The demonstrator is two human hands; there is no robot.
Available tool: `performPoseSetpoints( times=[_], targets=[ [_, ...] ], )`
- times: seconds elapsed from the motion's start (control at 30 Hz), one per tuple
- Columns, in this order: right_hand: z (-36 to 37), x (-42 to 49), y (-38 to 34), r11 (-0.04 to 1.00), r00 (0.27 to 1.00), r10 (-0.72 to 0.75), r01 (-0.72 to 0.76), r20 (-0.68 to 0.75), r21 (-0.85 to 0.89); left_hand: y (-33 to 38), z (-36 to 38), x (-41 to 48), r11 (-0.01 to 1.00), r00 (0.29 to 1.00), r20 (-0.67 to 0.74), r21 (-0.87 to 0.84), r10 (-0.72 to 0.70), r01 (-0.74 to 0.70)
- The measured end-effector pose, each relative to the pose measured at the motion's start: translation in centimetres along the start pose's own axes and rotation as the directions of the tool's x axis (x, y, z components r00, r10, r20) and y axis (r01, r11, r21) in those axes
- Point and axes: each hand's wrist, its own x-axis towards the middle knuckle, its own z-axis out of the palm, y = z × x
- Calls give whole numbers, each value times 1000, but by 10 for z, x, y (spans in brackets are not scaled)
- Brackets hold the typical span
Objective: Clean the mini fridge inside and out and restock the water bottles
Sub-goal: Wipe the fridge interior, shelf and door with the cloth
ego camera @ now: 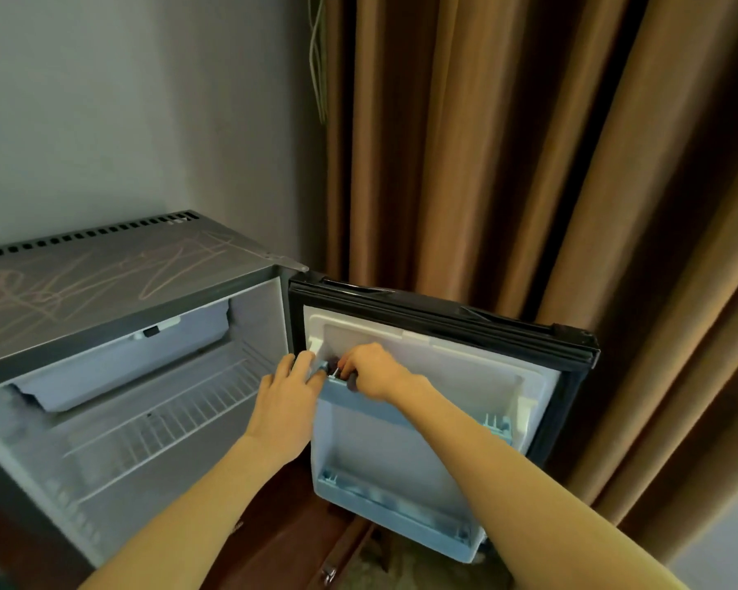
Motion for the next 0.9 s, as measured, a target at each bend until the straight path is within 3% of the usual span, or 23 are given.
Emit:
performPoseSetpoints(
  times=[0.17,0.37,0.57,0.9],
  targets=[
    [-13,-9,8,999,990,14,-19,138,29,4,-7,-1,993,998,55,113,-25,19],
    [-23,-45,36,1000,984,8,-11,179,17,9,-8,1,989,995,86,142,-51,38],
    [-37,-88,59,983,966,94,-51,242,-177,12,-9,0,990,996,76,135,-51,40],
    [-44,-105,32,833,926,311,-157,214,-530,15,-8,-1,996,995,71,63,-63,59]
  ],
)
